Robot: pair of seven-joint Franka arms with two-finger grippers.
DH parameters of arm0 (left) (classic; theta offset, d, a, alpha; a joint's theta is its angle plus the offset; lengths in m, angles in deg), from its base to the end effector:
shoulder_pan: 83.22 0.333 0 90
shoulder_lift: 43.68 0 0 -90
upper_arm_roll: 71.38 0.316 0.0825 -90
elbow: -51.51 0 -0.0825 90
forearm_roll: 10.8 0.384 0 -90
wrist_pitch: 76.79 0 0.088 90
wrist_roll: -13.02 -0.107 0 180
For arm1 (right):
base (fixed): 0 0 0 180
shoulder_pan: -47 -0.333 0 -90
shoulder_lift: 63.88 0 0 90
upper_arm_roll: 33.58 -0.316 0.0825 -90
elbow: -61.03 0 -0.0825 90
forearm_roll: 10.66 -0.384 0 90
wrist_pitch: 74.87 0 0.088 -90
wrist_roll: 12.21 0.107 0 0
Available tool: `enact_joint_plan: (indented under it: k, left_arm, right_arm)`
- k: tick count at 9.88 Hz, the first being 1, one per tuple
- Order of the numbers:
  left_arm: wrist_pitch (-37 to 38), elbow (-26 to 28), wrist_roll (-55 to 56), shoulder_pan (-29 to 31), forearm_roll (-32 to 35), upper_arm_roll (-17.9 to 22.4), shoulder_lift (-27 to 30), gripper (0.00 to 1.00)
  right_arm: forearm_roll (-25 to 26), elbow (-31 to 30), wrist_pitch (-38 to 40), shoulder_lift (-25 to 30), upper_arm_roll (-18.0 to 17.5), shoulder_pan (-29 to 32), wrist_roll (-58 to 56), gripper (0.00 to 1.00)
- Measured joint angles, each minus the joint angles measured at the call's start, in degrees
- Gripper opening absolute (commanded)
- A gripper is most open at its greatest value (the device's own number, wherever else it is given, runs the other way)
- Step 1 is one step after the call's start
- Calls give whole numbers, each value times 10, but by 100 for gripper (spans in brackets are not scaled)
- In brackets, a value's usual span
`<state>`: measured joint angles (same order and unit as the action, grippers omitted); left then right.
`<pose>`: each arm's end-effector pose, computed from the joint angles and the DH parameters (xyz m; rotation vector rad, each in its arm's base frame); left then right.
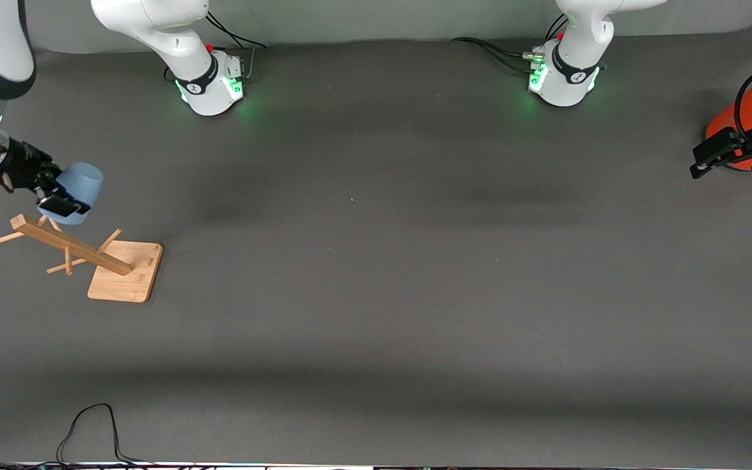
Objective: Rotate and upright cup with both arms
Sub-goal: 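Carry the held cup with the right gripper toward the table middle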
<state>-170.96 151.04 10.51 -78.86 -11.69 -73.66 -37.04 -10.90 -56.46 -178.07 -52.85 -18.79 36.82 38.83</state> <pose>0.5232 0.0163 0.6144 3.1314 -0.0099 0.0355 0.4930 -0.0460 0.5142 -2.7590 1.4474 0.1230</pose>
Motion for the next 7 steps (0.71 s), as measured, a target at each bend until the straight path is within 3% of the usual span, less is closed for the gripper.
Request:
enact_joint_plan:
  k: [4, 7]
  left_arm:
    - [0, 0, 0, 0, 0, 1, 0, 100]
    - [3, 1, 0, 0, 0, 1, -1, 100]
  right_arm:
    - [-2, 0, 21, 36, -5, -159, 215, 51]
    - [-3, 25, 8, 7, -7, -297, 423, 51]
